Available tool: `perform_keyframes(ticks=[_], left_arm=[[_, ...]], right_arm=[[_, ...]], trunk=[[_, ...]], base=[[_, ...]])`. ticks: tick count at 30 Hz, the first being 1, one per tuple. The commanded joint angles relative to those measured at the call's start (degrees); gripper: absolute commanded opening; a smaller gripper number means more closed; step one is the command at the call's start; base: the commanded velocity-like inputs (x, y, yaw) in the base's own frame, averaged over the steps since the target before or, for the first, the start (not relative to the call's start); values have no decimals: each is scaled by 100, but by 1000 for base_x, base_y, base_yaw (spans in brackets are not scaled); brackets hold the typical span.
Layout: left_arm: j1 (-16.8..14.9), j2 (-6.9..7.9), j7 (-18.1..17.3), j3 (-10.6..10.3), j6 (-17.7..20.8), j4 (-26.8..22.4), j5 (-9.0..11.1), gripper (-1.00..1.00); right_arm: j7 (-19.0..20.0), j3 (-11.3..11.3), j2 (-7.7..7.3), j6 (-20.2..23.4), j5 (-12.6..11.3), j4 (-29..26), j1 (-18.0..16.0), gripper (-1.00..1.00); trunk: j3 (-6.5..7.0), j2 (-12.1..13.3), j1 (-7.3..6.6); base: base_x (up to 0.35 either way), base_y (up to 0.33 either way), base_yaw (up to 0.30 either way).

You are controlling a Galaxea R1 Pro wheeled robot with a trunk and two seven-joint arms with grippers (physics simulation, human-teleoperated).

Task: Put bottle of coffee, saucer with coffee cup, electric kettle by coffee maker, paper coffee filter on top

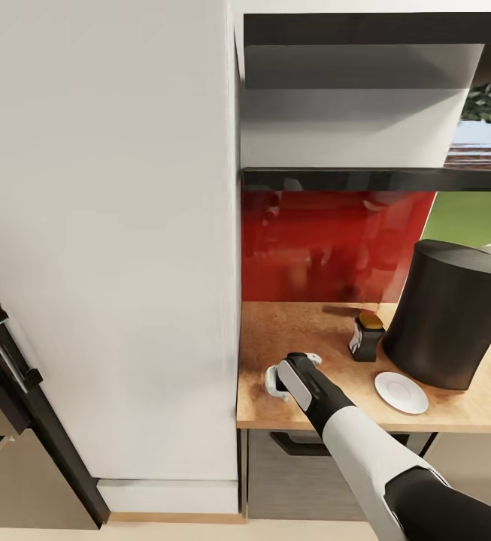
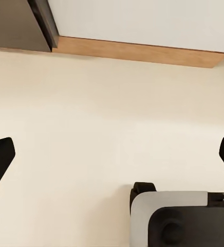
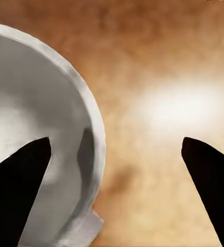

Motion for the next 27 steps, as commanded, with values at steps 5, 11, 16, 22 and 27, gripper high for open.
perform_keyframes(ticks=[5, 11, 16, 22, 27], left_arm=[[-7, -3, -31, 47, -28, 2, -59, 100], [-7, -11, -31, 46, -28, 2, -58, 100], [-7, -12, -31, 45, -28, 2, -55, 100], [-7, -12, -31, 44, -29, 2, -55, 100], [-7, -10, -31, 43, -28, 2, -57, 100]], right_arm=[[-56, 32, -3, 15, -60, -6, -6, -100], [-56, 32, 0, 12, -63, -7, -6, -100], [-56, 35, 2, 13, -64, -13, -6, -100], [-56, 40, 2, 18, -65, -22, -6, -100], [-56, 47, 2, 20, -66, -39, -6, -100]], trunk=[[-11, -10, 3], [-11, -10, 3], [-11, -10, 3], [-11, -10, 3], [-11, -10, 3]], base=[[0, 0, 0], [0, 0, 0], [0, 0, 0], [0, 0, 0], [0, 0, 0]])
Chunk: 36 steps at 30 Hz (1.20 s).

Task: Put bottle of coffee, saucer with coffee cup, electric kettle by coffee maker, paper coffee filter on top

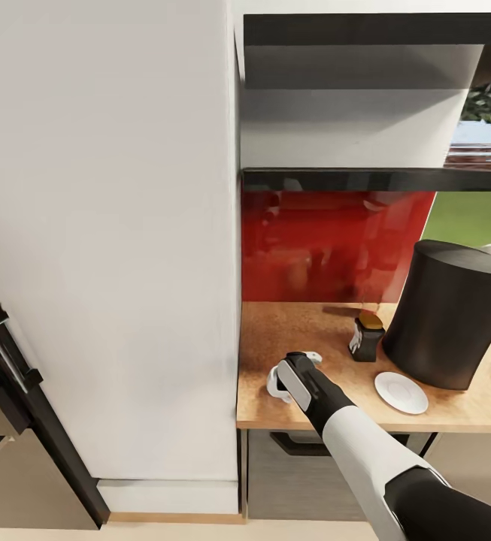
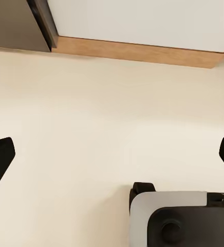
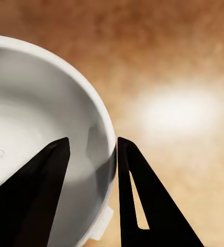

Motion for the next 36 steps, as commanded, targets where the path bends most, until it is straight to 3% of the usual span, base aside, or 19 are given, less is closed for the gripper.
perform_keyframes(ticks=[1, 11, 22, 30, 36], left_arm=[[-7, -3, -31, 47, -30, 2, -60, 100], [0, -4, -31, 47, -28, 13, -66, 100], [-15, 28, -24, 30, -11, 519, -118, 100], [-16, 35, -22, 37, -11, 522, -118, 100], [-18, 7, 486, -9, -14, 521, -119, 100]], right_arm=[[-35, 12, 0, -28, -175, -2, -3, -100], [-29, 14, 0, -28, -181, -34, -3, -100], [-78, -13, 0, -2, -167, -888, -3, -100], [-134, -5, 0, 7, -158, -1026, -3, -100], [-432, -21, 0, 7, -166, -1031, -3, -100]], trunk=[[-12, -9, 3], [-12, -9, 3], [-12, -9, 3], [-12, -9, 3], [-12, -9, 3]], base=[[0, 0, 0], [0, 0, 0], [0, 0, 0], [0, -3, 0], [0, -202, -74]])
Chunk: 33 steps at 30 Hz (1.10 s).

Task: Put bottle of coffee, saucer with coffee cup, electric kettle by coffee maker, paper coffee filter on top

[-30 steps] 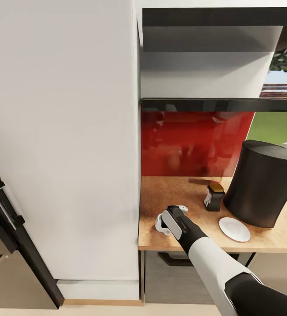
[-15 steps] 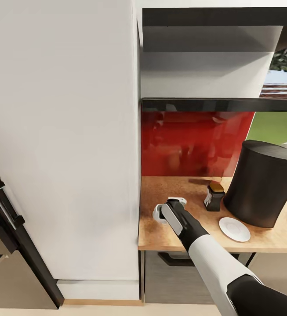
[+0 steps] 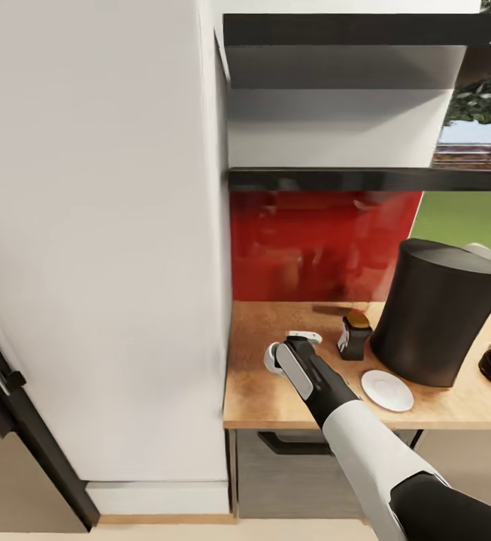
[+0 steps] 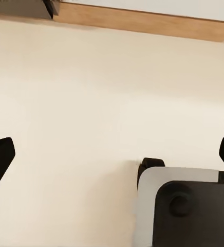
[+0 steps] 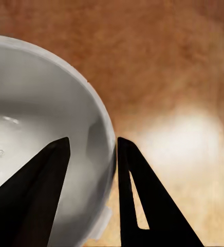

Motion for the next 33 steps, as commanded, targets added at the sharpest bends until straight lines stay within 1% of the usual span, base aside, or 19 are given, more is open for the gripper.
perform_keyframes(ticks=[1, 5, 10, 16, 19, 23, 33], left_arm=[[-5, -6, 13, 40, -24, 0, -59, 100], [-9, -5, 70, 28, -23, 0, -59, 100], [-11, -4, 82, 25, -29, 0, -59, 100], [-10, -4, 81, 25, -30, 0, -59, 100], [-9, -10, 83, 18, -29, 0, -59, 100], [-11, -12, 86, 19, -24, 0, -59, 100], [-12, -20, 90, 17, -23, 6, -59, 100]], right_arm=[[-52, 8, 0, 2, -55, -3, -7, -100], [-70, -3, 0, 2, -56, -3, -7, -100], [-73, -7, 0, 2, -56, -2, -7, -100], [-73, -1, 0, 2, -56, 5, -7, -100], [-73, 8, 0, 2, -56, 5, -7, -100], [-73, 10, 0, 2, -56, 12, -7, -100], [-73, 18, 0, 2, -56, 22, -7, -100]], trunk=[[-11, -10, 3], [-11, -10, 3], [-12, -10, 3], [-24, -10, 3], [-34, -10, 3], [-51, -10, 3], [-111, -10, 3]], base=[[-19, -257, -215], [-100, -260, -247], [-217, -209, -265], [-232, -195, -266], [-83, -110, -259], [146, -90, -247], [254, -136, -188]])
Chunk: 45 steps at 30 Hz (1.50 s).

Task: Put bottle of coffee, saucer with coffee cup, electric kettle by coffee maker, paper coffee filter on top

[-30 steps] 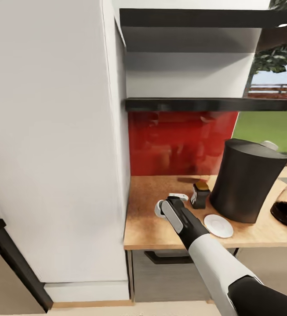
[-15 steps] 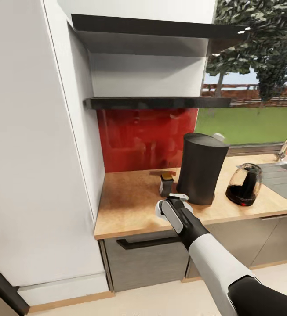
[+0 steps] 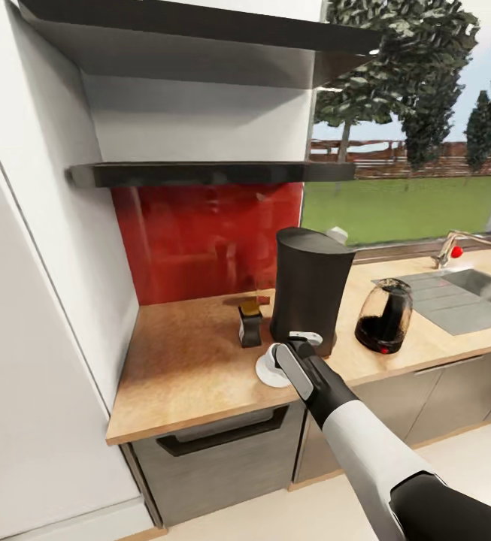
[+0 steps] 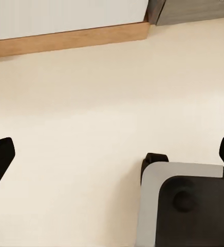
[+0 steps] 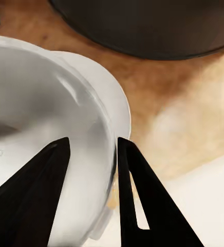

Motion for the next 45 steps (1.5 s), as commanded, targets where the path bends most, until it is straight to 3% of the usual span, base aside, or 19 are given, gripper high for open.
perform_keyframes(ticks=[1, 15, 27, 45], left_arm=[[-5, -2, -28, 49, -25, 3, -58, 100], [-5, -3, -28, 49, -24, 5, -58, 100], [-5, -3, -28, 58, -24, 12, -58, 100], [-5, -3, -28, 51, -24, 14, -58, 100]], right_arm=[[-41, 9, 0, 4, -52, -3, -7, -100], [-46, 30, 0, 6, -33, 42, -7, -100], [-53, 31, 0, 4, -35, 492, -7, -100], [-58, 31, 0, 4, -34, 534, -7, -100]], trunk=[[-15, -11, 4], [-21, -11, 4], [-21, -11, 4], [-21, -11, 4]], base=[[93, -53, -104], [36, -5, -9], [102, 0, 0], [42, 0, 0]])
